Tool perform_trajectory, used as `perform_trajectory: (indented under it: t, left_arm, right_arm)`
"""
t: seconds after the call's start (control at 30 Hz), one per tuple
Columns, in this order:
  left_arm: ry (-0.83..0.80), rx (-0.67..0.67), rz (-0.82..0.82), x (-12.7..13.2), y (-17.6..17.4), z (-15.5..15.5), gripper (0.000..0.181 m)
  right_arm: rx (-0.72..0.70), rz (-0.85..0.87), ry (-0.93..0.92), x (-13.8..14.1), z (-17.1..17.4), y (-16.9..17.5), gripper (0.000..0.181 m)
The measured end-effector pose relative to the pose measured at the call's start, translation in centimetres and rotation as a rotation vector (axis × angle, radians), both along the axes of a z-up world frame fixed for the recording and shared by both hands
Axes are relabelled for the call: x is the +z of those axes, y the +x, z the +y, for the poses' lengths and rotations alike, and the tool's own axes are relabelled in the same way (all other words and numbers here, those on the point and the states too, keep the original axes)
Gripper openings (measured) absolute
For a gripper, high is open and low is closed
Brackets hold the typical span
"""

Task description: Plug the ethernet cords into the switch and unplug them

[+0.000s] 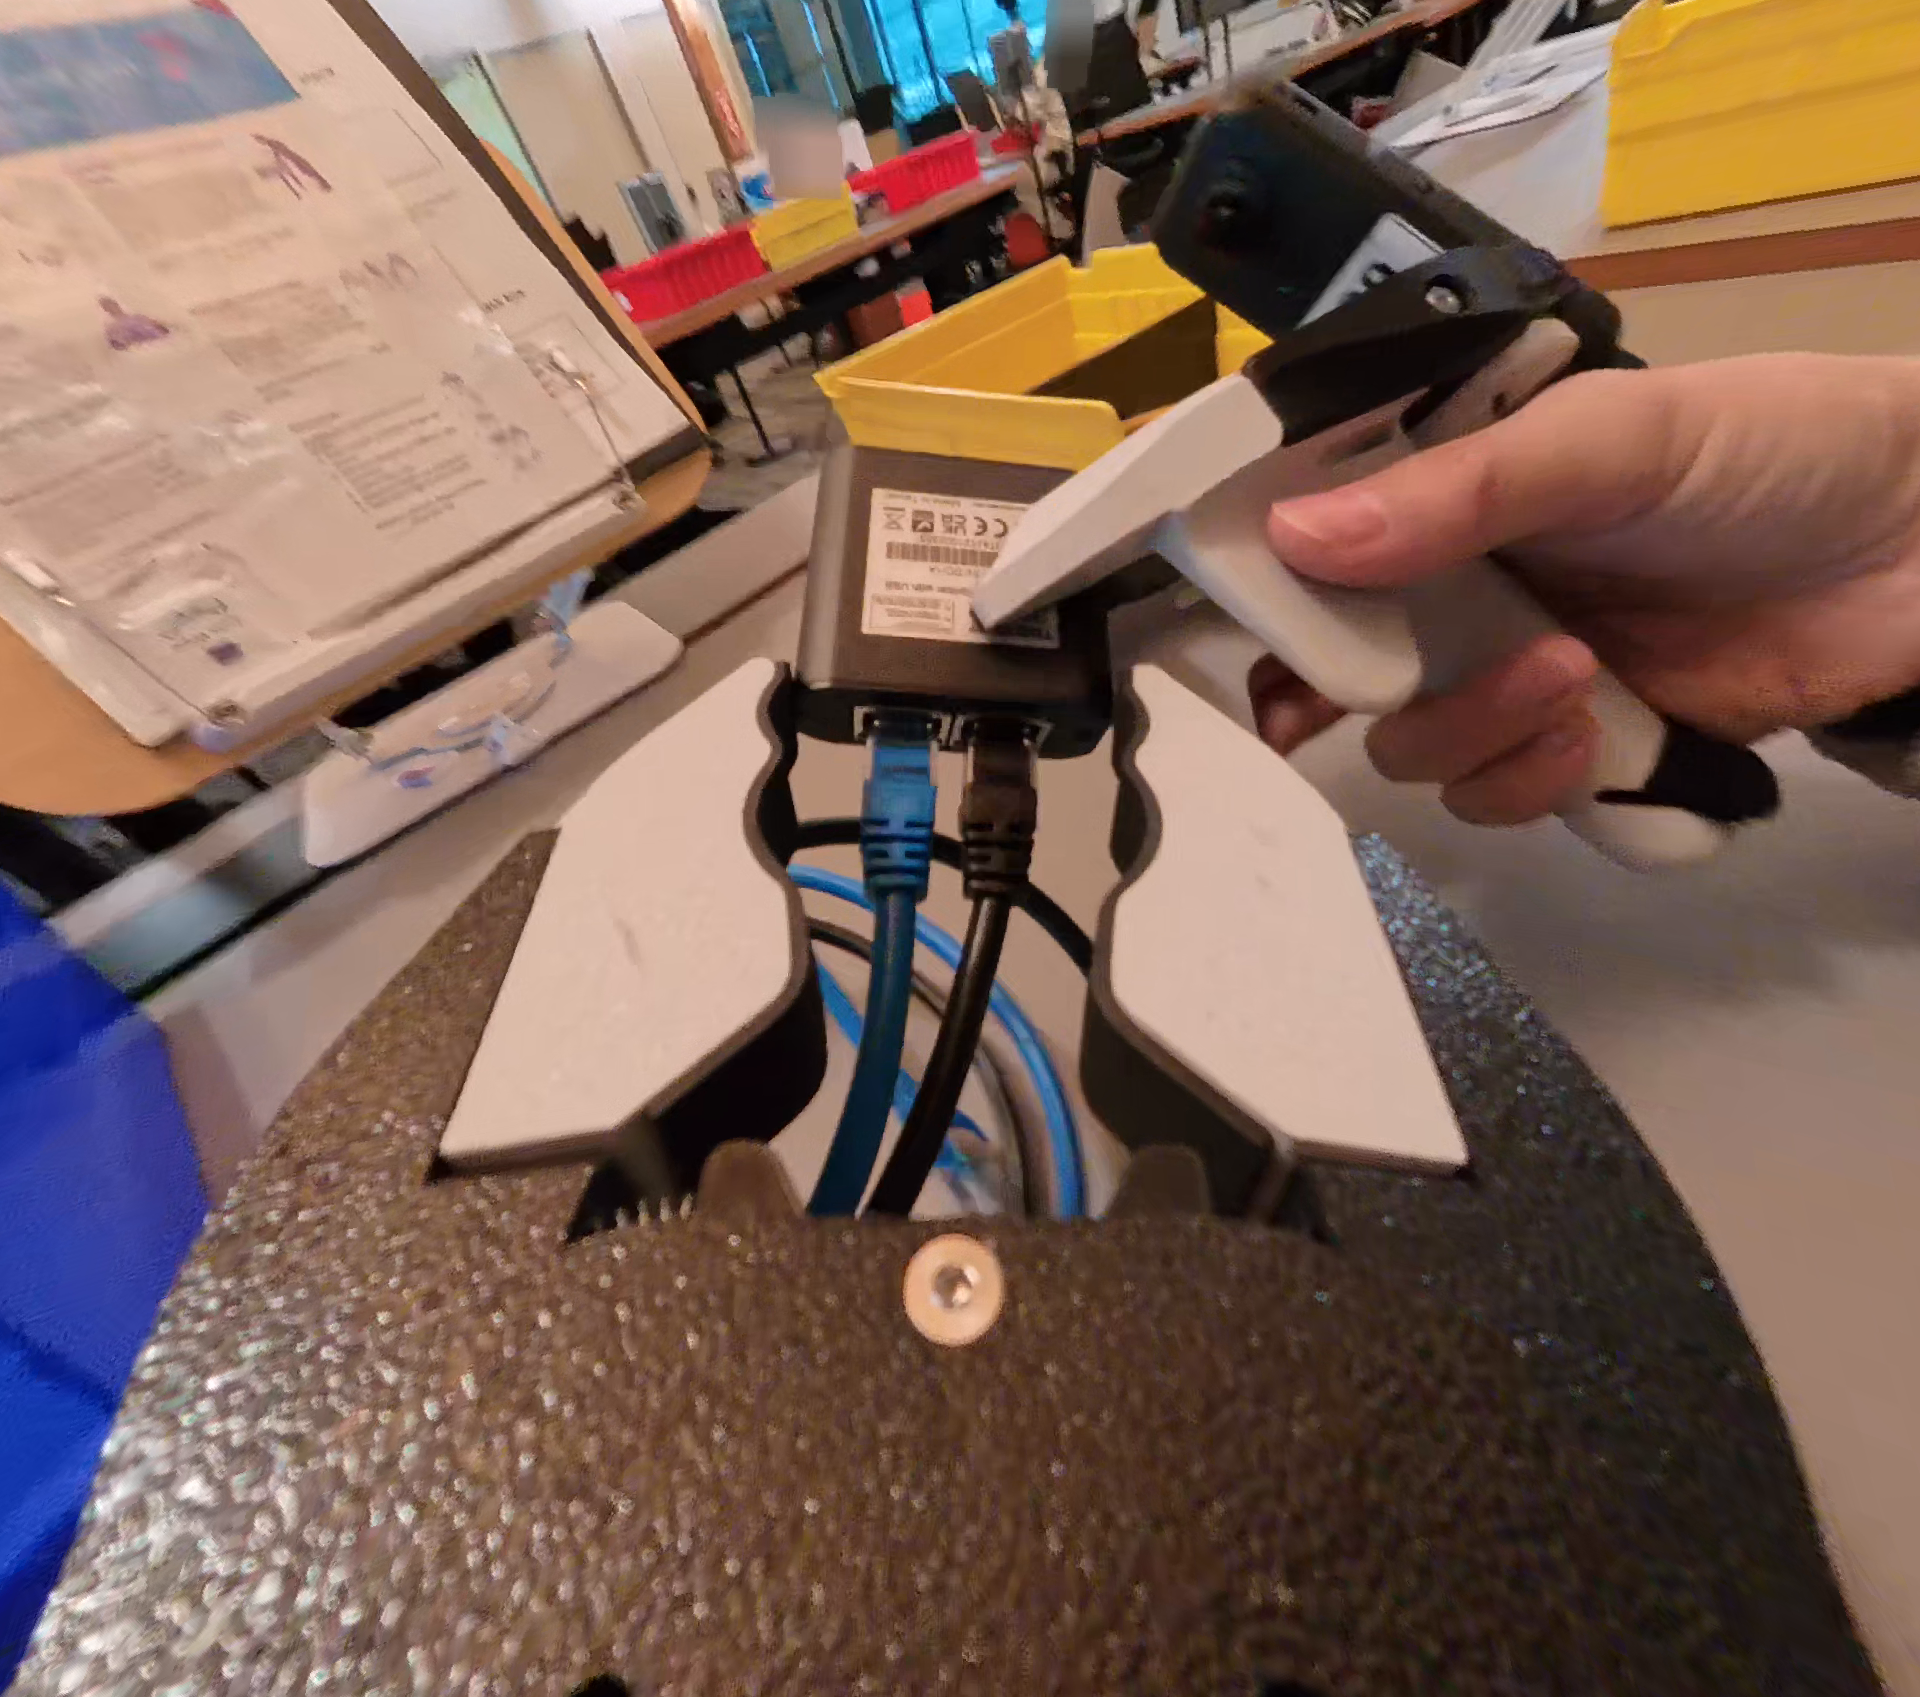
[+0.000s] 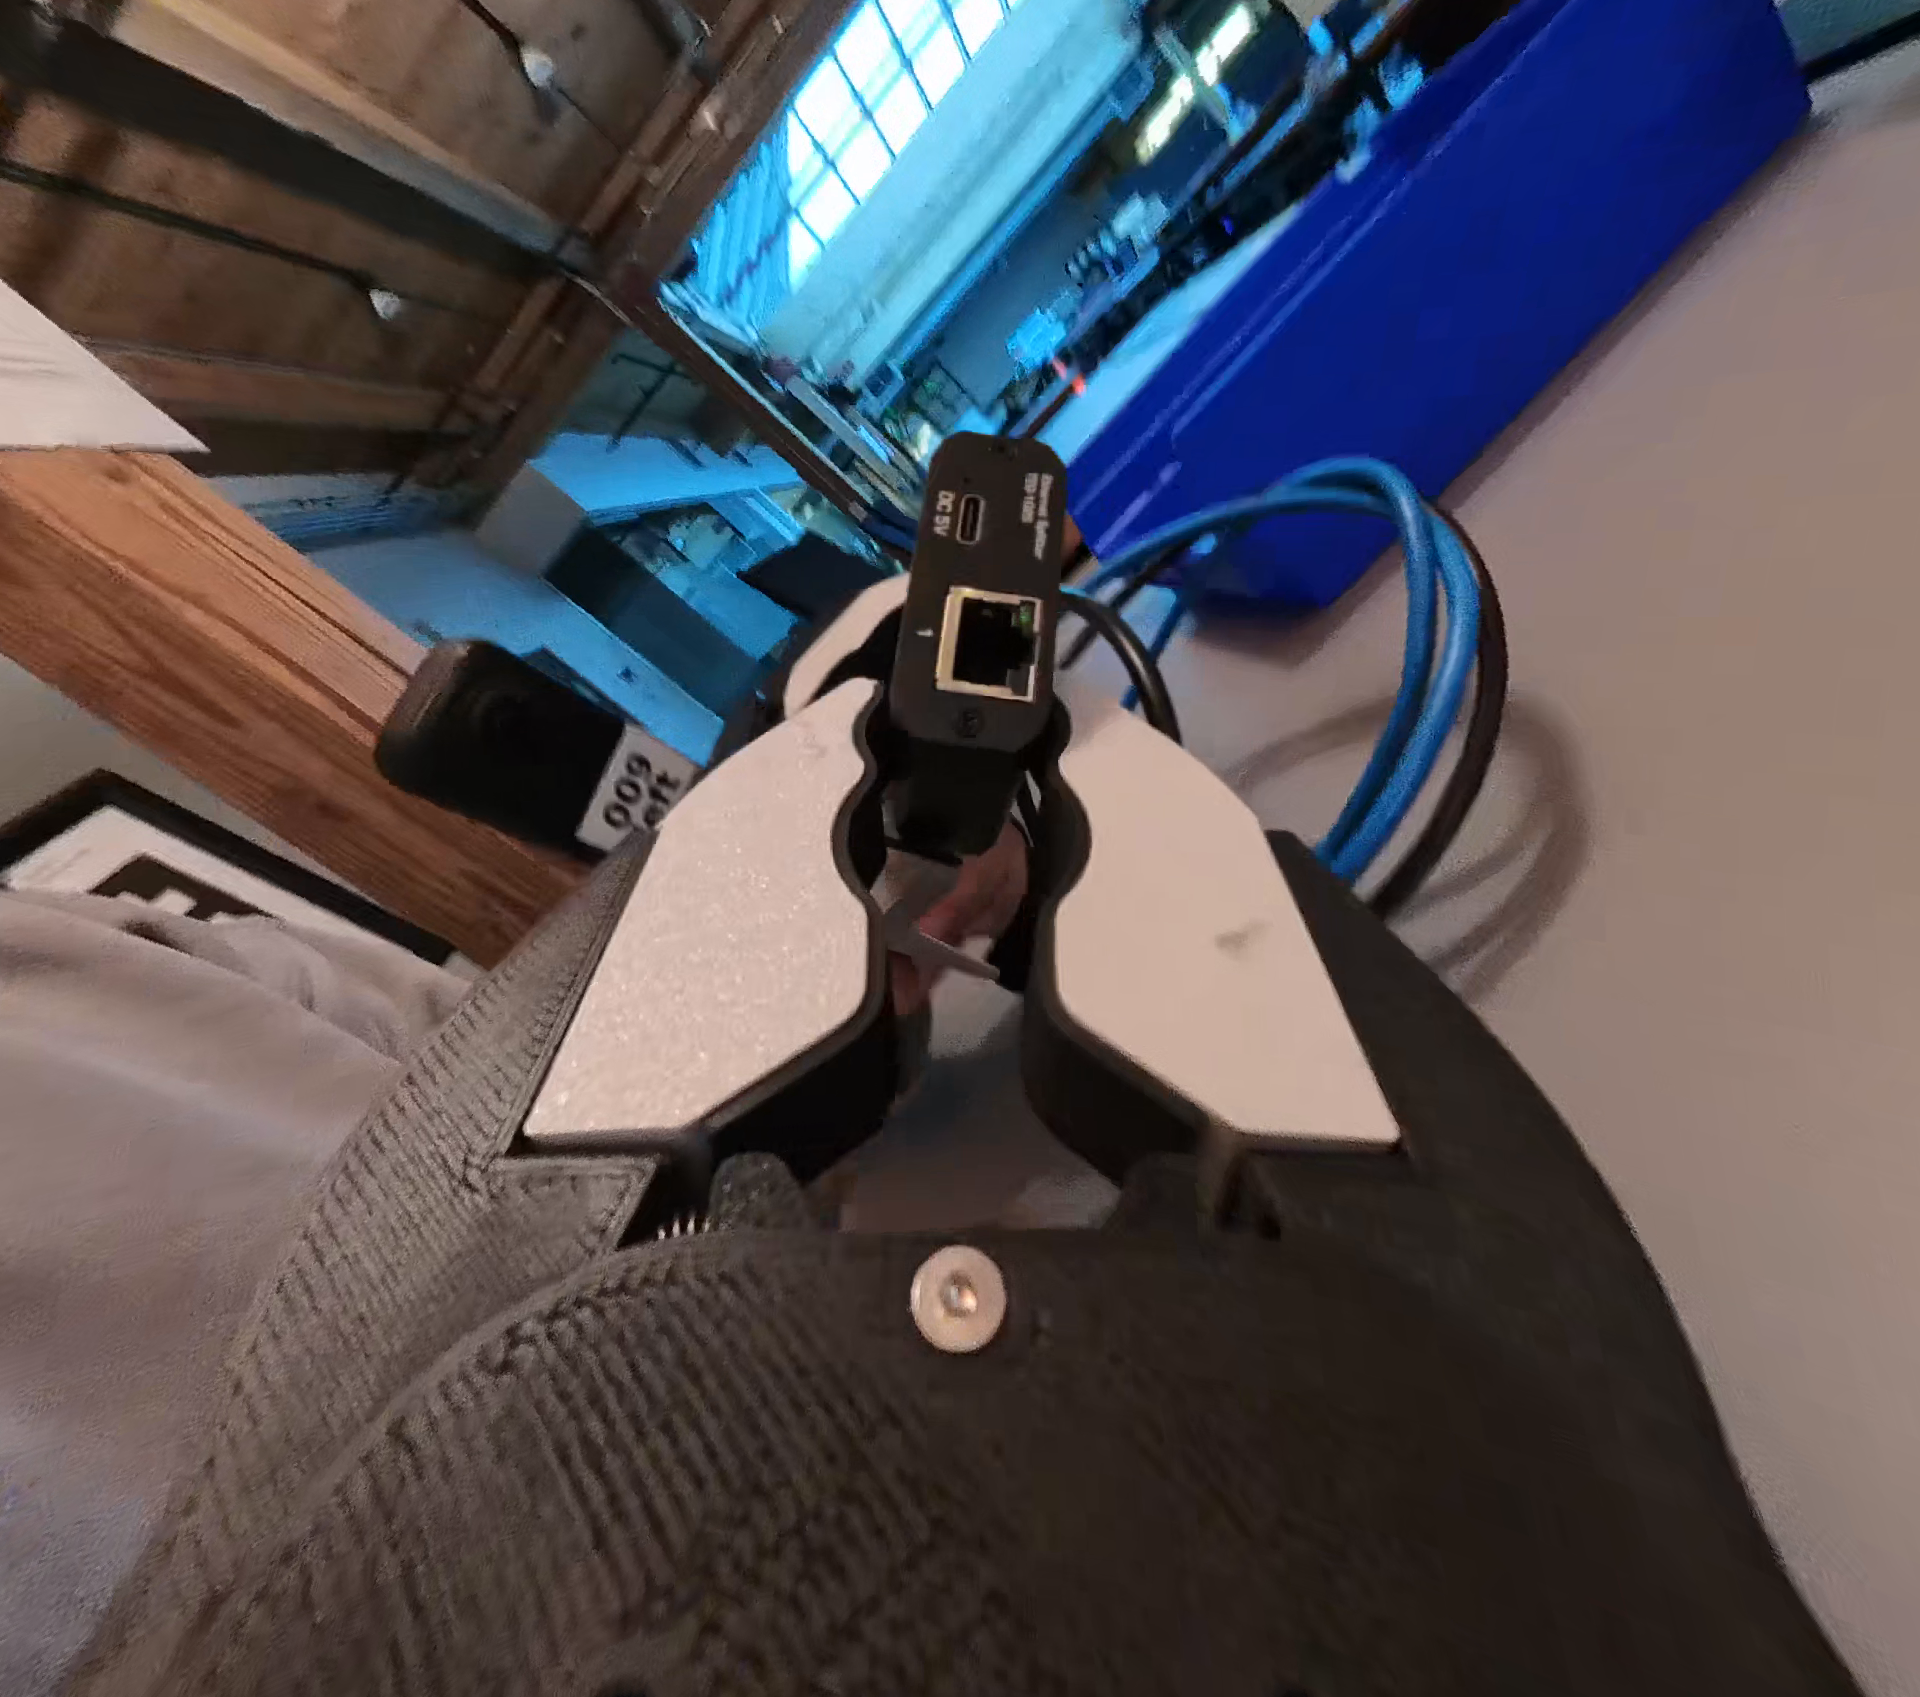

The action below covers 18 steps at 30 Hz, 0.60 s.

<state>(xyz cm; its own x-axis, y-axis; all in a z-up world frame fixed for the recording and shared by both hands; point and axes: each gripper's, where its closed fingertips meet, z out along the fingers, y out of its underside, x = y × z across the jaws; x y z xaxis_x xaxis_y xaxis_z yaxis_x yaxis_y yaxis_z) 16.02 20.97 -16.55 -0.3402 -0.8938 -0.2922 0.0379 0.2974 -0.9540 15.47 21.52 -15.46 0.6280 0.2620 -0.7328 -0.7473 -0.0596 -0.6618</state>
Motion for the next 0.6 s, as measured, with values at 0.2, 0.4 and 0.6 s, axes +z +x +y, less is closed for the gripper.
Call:
perform_trajectory:
  t: [0.2,0.4,0.6]
  left_arm:
    - [-0.05,-0.25,0.392,0.2,-2.8,-1.0,0.072]
    - [-0.073,-0.405,0.321,2.7,-5.0,-1.5,0.051]
    - [-0.032,-0.516,0.391,1.2,-6.3,-2.4,0.025]
  right_arm:
    - [0.08,-0.429,-0.205,-0.2,-3.1,0.0,0.024]
    - [0.186,-0.965,-0.334,-1.0,-3.1,-3.8,0.024]
    - [0.261,-1.091,-0.333,-1.4,-2.5,-6.2,0.024]
